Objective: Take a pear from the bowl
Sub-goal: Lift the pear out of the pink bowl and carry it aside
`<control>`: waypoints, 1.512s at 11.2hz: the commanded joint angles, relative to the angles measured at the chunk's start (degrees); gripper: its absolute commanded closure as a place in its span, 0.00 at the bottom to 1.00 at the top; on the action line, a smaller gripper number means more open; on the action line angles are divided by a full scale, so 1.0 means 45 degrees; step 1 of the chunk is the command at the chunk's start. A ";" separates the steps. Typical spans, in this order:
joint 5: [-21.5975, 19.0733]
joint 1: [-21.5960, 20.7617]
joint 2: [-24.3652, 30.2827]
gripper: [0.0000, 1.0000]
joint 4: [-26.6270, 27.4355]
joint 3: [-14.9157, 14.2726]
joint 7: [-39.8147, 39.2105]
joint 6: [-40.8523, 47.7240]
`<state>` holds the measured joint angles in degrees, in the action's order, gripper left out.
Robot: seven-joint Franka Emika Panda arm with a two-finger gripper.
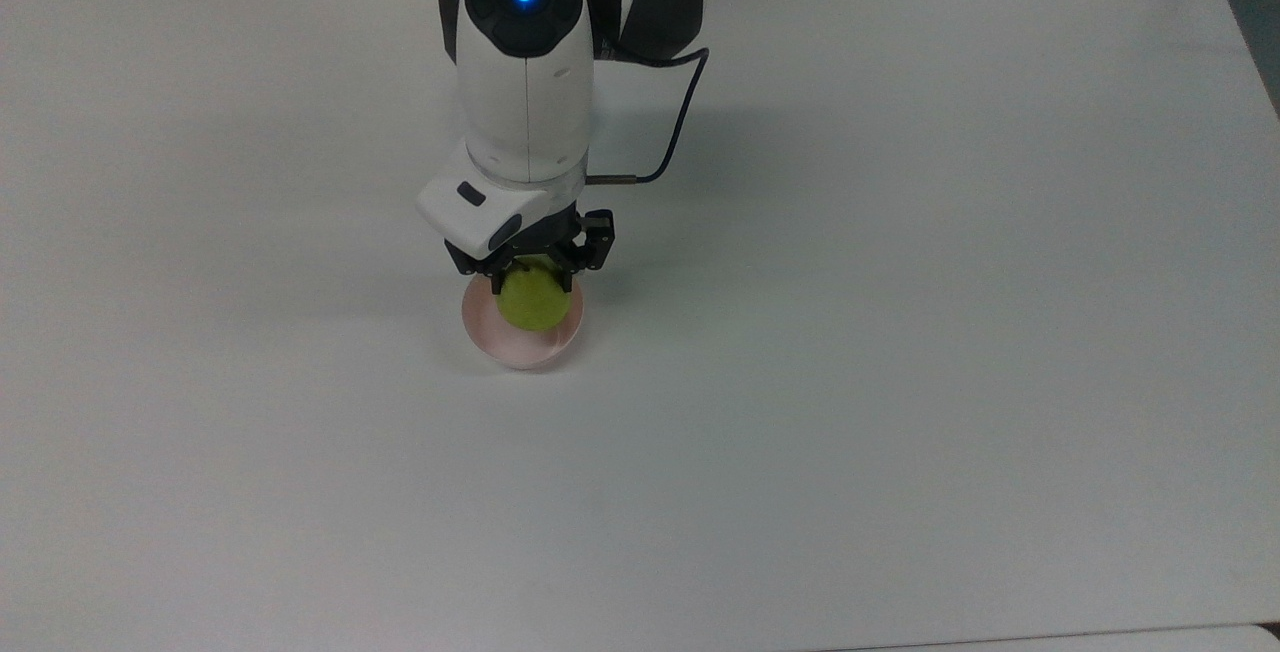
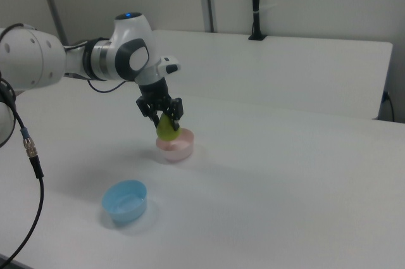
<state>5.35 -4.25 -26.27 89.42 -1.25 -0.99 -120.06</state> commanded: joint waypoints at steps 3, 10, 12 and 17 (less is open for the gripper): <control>-0.0055 0.0161 0.1384 0.53 -0.0240 -0.0249 -0.0111 0.1382; -0.0056 0.1837 0.1328 0.53 -0.1161 -0.0269 -0.2079 0.2209; -0.0094 0.2580 0.1055 0.53 -0.1122 -0.0269 -0.2707 0.0751; 0.0022 0.3598 -0.0389 0.53 -0.1122 -0.0269 -0.3041 -0.1227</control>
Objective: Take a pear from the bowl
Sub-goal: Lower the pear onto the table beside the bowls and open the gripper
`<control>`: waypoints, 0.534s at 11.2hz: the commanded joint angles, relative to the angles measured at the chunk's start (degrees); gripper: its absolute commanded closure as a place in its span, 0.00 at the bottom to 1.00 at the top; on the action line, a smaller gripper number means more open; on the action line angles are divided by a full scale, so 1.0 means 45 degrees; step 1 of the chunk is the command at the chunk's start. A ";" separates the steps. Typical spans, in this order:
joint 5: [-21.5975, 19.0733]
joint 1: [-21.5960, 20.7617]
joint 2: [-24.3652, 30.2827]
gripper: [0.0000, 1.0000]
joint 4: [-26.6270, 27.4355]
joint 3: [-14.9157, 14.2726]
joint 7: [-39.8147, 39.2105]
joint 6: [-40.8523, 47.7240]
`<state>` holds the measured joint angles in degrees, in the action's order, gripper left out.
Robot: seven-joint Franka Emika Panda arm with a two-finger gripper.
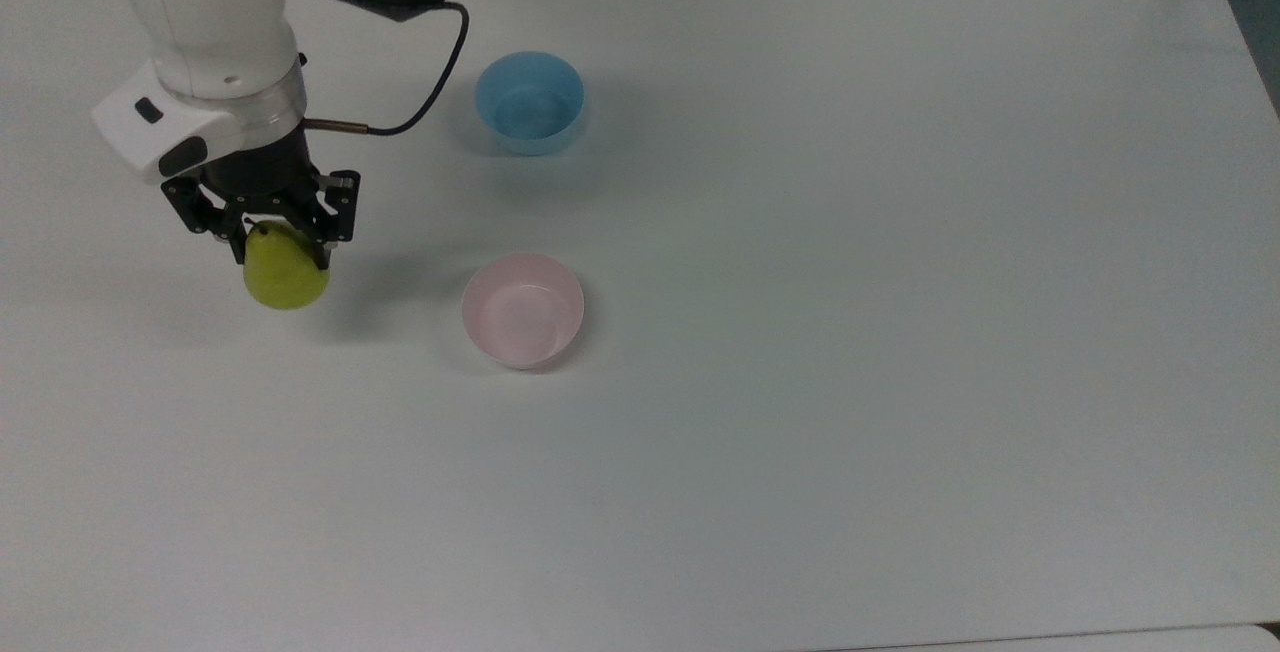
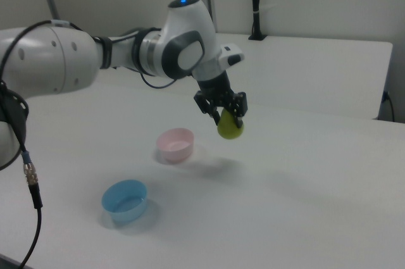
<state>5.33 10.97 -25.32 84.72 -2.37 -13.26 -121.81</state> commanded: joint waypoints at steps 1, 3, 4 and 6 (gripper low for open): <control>0.0026 0.0257 -0.0914 0.53 -0.0076 -0.0020 -0.0316 -0.1209; 0.0123 0.0277 -0.1500 0.53 -0.0037 -0.0020 -0.0277 -0.1913; 0.0123 0.0316 -0.1793 0.53 -0.0037 -0.0020 -0.0199 -0.2361; 0.0123 0.0375 -0.2184 0.50 -0.0017 -0.0020 -0.0159 -0.2891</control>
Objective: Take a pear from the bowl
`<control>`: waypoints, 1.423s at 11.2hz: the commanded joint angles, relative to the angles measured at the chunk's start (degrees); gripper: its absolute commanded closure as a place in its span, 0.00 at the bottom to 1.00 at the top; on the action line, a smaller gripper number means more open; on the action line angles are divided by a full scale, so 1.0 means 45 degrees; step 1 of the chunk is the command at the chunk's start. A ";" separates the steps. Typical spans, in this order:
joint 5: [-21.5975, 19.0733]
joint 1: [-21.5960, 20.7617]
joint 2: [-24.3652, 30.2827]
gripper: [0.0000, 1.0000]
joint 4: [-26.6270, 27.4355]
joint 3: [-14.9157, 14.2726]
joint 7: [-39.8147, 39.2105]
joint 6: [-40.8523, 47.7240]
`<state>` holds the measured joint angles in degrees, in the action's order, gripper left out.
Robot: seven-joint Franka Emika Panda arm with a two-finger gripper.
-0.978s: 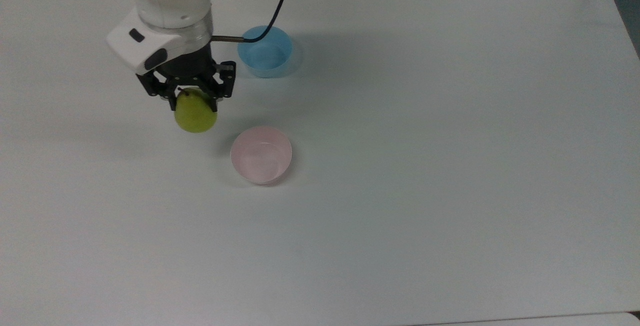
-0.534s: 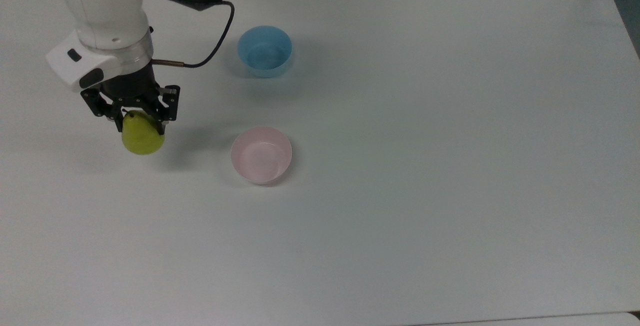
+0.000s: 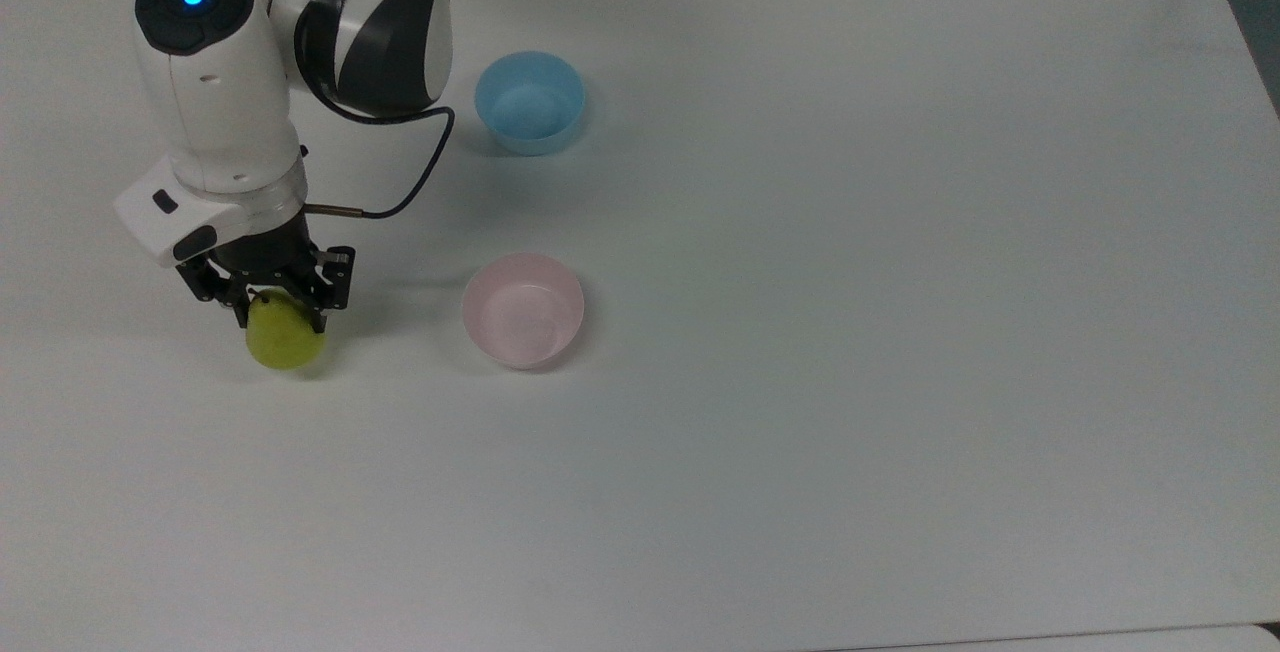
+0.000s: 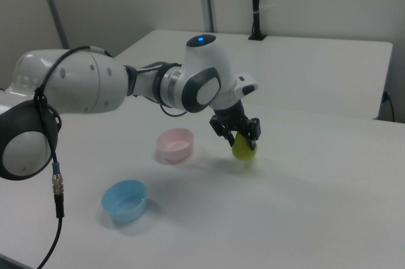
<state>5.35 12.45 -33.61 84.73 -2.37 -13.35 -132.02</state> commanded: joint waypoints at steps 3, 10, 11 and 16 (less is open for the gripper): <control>0.0159 0.0164 -0.0384 0.35 -0.0021 -0.0020 -0.0158 -0.0663; 0.0100 -0.0711 0.1896 0.00 0.0213 0.0117 0.0678 0.2238; 0.0119 -0.1179 0.2385 0.00 0.0213 0.0117 0.1088 0.3156; 0.0120 -0.3093 0.4942 0.00 0.0931 0.0156 0.3431 0.6463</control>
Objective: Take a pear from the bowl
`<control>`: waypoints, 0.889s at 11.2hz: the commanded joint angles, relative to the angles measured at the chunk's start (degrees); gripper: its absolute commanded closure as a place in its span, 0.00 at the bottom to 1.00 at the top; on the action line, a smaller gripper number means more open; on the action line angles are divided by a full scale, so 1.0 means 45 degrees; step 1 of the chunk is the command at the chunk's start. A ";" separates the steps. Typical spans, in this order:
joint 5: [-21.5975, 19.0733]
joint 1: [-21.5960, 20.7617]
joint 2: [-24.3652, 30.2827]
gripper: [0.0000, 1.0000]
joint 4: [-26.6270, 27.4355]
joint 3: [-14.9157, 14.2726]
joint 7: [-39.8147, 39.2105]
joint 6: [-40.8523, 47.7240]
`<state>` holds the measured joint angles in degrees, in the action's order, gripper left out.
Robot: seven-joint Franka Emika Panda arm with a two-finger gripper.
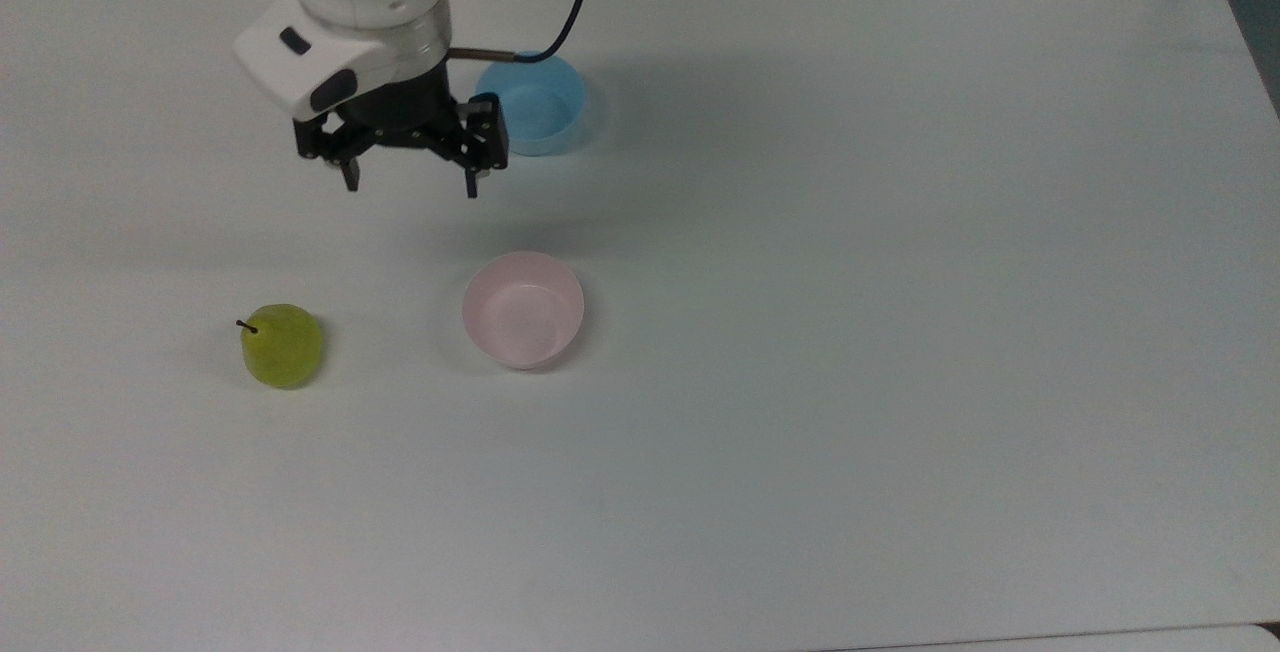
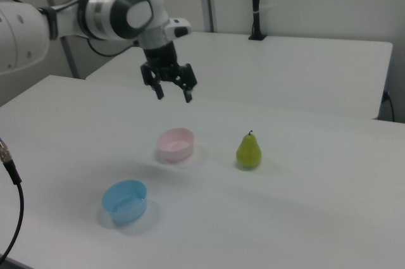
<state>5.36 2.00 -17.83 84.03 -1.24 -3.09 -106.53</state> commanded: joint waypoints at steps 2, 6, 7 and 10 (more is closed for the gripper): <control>0.0118 -0.1146 0.2766 0.00 0.2297 -0.0077 0.2186 0.0880; -0.0057 -0.1245 0.3923 0.00 0.2674 -0.0173 0.2190 0.1993; -0.0077 -0.1226 0.3924 0.00 0.2635 -0.0213 0.2112 0.2052; -0.0077 -0.1206 0.3866 0.00 0.2596 -0.0213 0.2209 0.2053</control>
<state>5.34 -3.06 -1.57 94.01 -1.87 5.89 -97.61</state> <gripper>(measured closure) 0.000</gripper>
